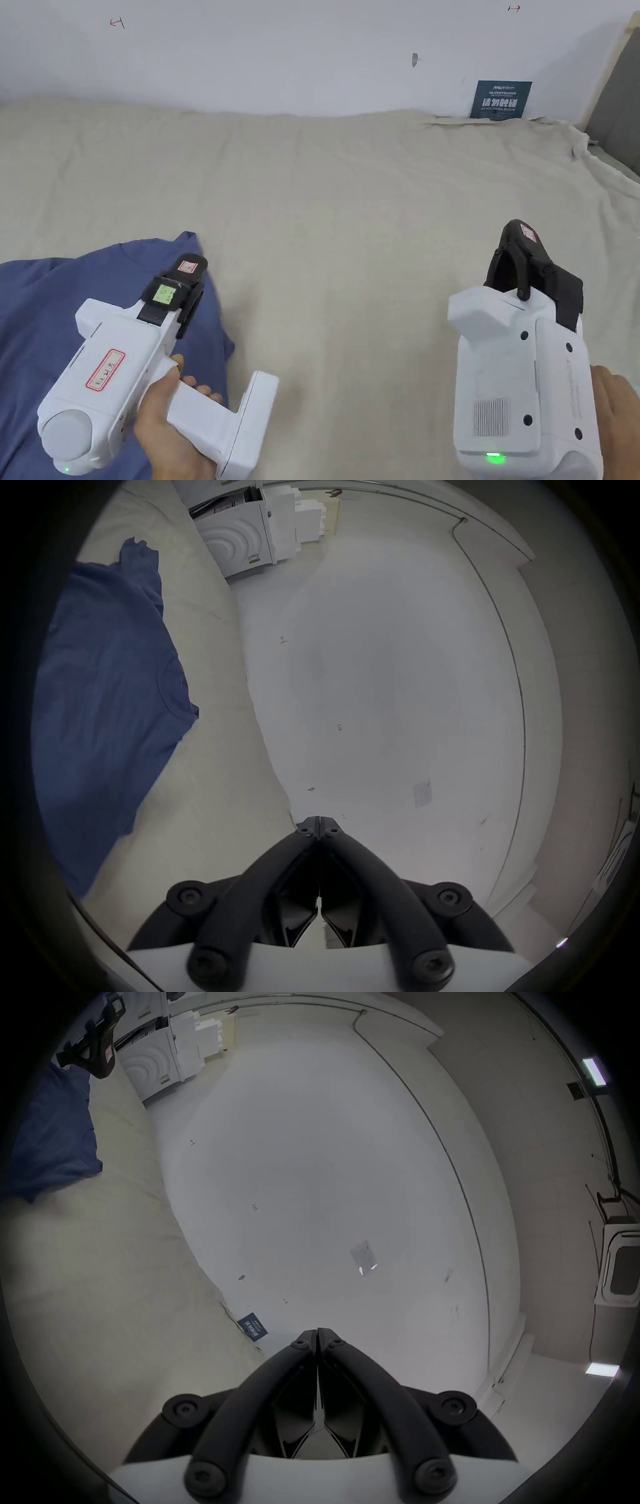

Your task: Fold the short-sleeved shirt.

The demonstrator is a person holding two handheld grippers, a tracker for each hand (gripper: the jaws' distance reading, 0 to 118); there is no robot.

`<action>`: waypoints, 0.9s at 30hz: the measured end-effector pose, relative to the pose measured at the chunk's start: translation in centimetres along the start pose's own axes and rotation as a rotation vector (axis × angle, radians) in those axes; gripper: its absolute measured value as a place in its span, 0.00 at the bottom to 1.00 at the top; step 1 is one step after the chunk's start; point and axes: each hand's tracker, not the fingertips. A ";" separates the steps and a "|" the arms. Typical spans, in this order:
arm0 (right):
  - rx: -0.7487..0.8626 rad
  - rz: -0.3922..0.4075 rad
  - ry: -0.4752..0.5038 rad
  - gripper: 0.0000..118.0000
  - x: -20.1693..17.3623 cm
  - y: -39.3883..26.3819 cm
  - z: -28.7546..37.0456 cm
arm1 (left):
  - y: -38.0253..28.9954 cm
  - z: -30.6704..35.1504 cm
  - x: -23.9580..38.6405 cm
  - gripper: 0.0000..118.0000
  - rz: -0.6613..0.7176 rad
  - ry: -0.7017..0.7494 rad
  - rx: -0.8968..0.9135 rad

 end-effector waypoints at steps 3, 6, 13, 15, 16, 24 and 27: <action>-0.097 -0.252 0.080 0.00 1.0 0.0 -0.3 | -0.7 -0.2 3.1 0.00 -0.369 0.089 -0.001; -0.199 -0.545 0.188 0.00 2.3 -0.5 -0.8 | -2.6 -0.7 5.3 0.00 -0.828 0.174 0.021; -0.323 -0.987 0.312 0.00 3.8 -2.6 -1.7 | -5.8 -1.4 5.8 0.00 -1.390 0.258 0.068; -0.332 -0.983 0.306 0.00 3.8 -2.3 -1.6 | -6.4 -1.5 5.7 0.00 -1.454 0.259 0.061; -0.335 -0.984 0.306 0.00 3.7 -2.3 -1.6 | -6.5 -1.5 5.7 0.00 -1.439 0.254 0.050; -0.329 -0.975 0.302 0.00 4.1 -1.5 -1.4 | -5.8 -1.6 5.4 0.00 -1.373 0.260 0.055; -0.339 -0.976 0.317 0.00 4.1 -1.3 -1.4 | -5.7 -1.6 5.3 0.00 -1.377 0.261 0.049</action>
